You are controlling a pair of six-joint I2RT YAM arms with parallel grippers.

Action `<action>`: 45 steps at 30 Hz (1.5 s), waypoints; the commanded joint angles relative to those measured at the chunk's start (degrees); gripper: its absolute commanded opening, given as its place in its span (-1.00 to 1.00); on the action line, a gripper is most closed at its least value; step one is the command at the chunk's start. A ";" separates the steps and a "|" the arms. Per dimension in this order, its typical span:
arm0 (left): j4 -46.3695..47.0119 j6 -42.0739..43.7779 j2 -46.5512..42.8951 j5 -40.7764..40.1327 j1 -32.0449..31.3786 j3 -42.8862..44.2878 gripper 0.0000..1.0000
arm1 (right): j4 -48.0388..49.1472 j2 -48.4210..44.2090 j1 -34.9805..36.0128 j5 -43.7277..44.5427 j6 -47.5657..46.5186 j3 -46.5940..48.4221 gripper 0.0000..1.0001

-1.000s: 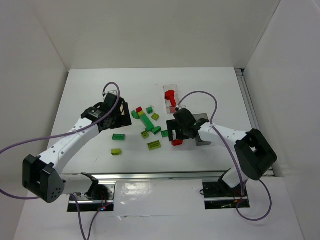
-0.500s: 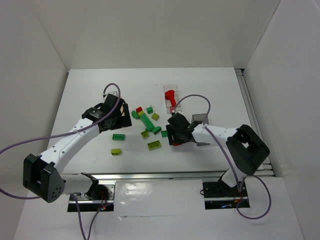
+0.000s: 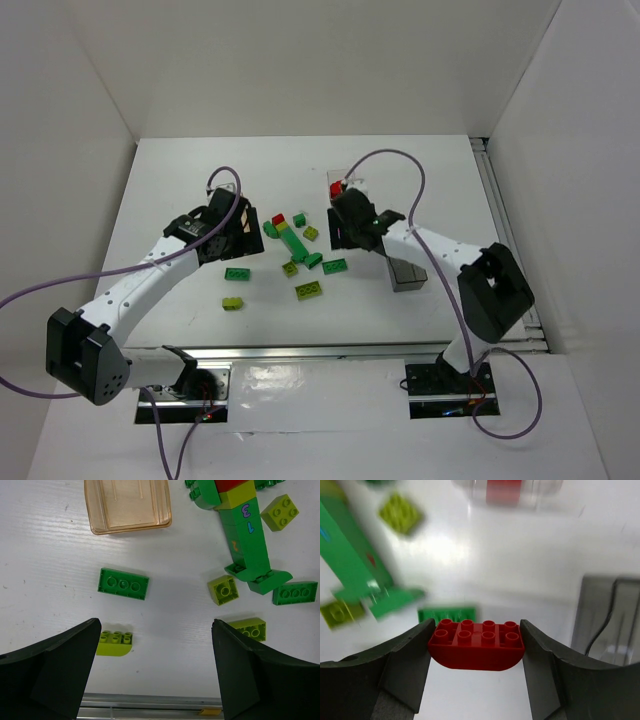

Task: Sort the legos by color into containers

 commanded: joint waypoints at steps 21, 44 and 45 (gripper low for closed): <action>1.18 -0.66 4.24 -1.27 -0.26 -1.14 1.00 | 6.76 17.17 -11.45 1.27 -8.07 29.10 0.59; -6.37 -14.54 19.20 -5.72 -0.78 17.41 0.91 | 3.43 7.08 4.89 -10.51 -7.52 9.46 0.30; -7.16 -15.33 17.71 -6.88 -0.78 17.41 0.91 | 3.43 8.41 5.60 -10.51 -9.79 10.35 0.39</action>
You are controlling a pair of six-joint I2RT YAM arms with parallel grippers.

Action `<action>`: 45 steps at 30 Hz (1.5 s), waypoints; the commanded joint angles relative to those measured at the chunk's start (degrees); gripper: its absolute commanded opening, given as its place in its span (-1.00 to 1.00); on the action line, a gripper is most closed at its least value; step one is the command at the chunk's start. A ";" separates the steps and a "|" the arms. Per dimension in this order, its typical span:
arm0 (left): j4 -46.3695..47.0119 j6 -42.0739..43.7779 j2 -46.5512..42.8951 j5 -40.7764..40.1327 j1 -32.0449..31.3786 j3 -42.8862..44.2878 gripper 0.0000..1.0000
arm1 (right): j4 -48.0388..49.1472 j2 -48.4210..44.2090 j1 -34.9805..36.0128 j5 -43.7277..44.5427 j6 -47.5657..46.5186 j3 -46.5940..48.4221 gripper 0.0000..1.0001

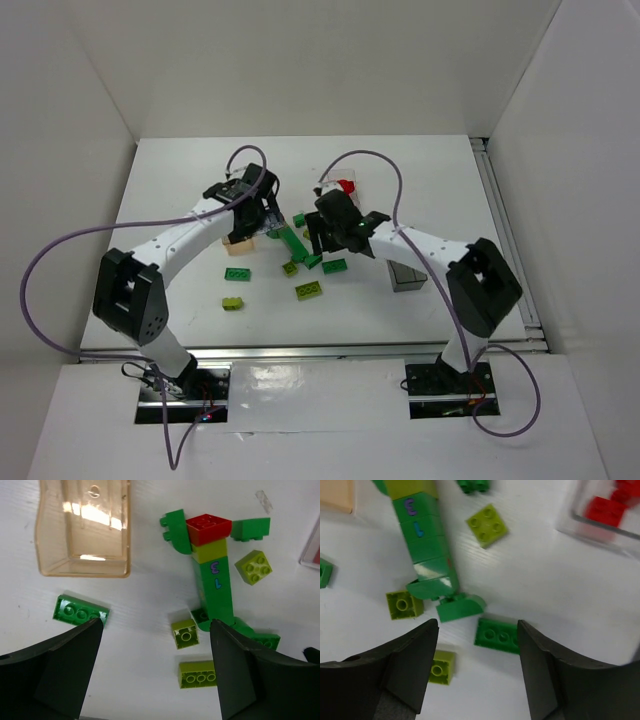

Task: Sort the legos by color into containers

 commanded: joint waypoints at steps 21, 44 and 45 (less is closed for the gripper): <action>-7.13 1.57 -22.21 -2.07 7.12 -3.40 0.91 | 1.10 28.77 5.57 4.17 -12.92 28.74 0.53; -3.52 2.90 -9.49 3.64 0.73 -4.47 0.74 | 8.48 -3.29 -1.98 -13.07 -5.97 -3.57 0.82; -3.52 1.41 -8.51 3.65 -0.16 -4.46 0.74 | 8.48 -6.44 -3.29 -12.53 -5.97 -4.37 0.84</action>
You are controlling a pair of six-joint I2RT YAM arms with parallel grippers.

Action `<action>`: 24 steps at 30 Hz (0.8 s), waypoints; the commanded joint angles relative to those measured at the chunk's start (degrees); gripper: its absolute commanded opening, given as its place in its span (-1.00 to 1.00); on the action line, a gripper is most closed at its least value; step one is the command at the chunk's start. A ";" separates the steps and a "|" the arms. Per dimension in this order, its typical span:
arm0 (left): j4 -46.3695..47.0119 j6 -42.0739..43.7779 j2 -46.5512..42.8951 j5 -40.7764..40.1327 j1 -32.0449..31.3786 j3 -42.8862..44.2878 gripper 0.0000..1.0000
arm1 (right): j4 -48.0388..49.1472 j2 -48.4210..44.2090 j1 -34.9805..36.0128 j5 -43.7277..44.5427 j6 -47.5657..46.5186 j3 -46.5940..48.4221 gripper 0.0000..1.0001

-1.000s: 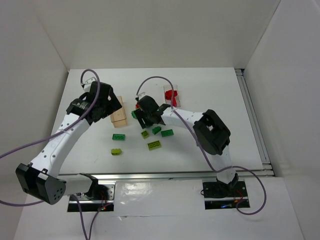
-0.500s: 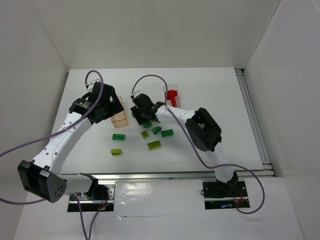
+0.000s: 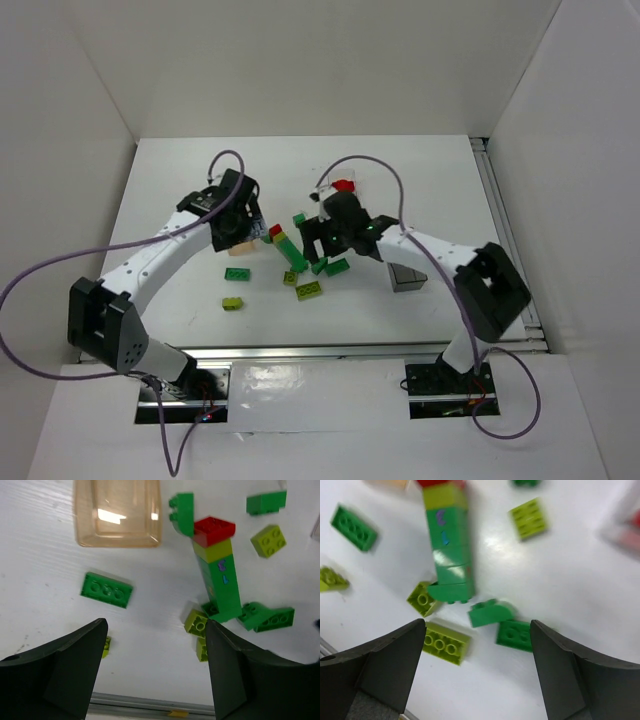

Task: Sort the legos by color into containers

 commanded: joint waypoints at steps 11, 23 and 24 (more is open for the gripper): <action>6.27 -29.27 11.86 -0.46 -8.79 -0.46 0.94 | 2.45 -18.31 -8.53 7.79 5.35 -8.62 0.82; 5.04 -32.36 27.52 -6.97 -8.79 10.89 0.85 | 0.77 -18.84 -8.53 7.26 4.21 -7.47 0.82; 4.43 -32.36 28.39 -7.50 -8.79 11.50 0.82 | 0.77 -18.84 -8.53 7.26 4.21 -7.47 0.82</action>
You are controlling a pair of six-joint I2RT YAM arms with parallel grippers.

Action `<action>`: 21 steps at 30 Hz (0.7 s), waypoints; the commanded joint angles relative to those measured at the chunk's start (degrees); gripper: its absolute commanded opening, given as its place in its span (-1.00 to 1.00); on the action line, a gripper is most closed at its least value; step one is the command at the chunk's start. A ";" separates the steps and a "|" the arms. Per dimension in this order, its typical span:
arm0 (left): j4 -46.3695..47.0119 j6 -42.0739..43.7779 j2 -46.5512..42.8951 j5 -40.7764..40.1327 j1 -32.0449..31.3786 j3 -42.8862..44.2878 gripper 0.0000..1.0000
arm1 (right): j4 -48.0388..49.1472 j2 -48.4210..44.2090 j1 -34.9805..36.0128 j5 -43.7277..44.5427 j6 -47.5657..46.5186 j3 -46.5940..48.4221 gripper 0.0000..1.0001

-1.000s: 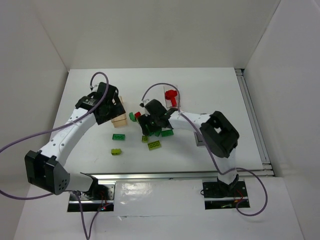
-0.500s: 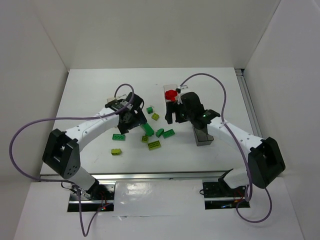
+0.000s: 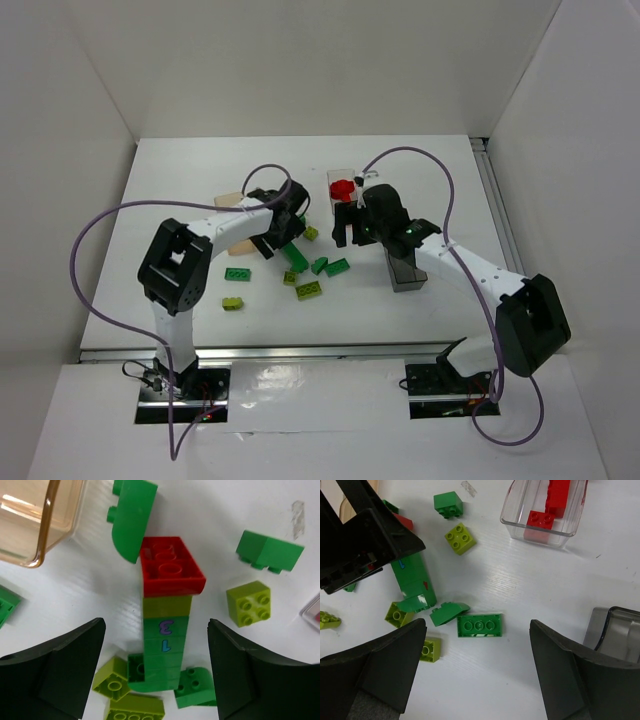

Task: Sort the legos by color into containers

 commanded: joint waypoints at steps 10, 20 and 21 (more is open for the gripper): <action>-1.72 1.70 4.90 -4.62 0.66 6.47 0.41 | -0.43 -2.49 -0.16 1.47 -0.23 0.00 0.74; 5.47 18.72 6.13 -0.85 0.66 8.06 -0.44 | -3.50 -4.07 -1.31 2.00 0.38 0.61 0.74; 5.49 20.85 6.13 -0.84 0.66 9.80 -0.44 | -4.38 -3.46 -1.92 2.00 0.39 1.40 0.74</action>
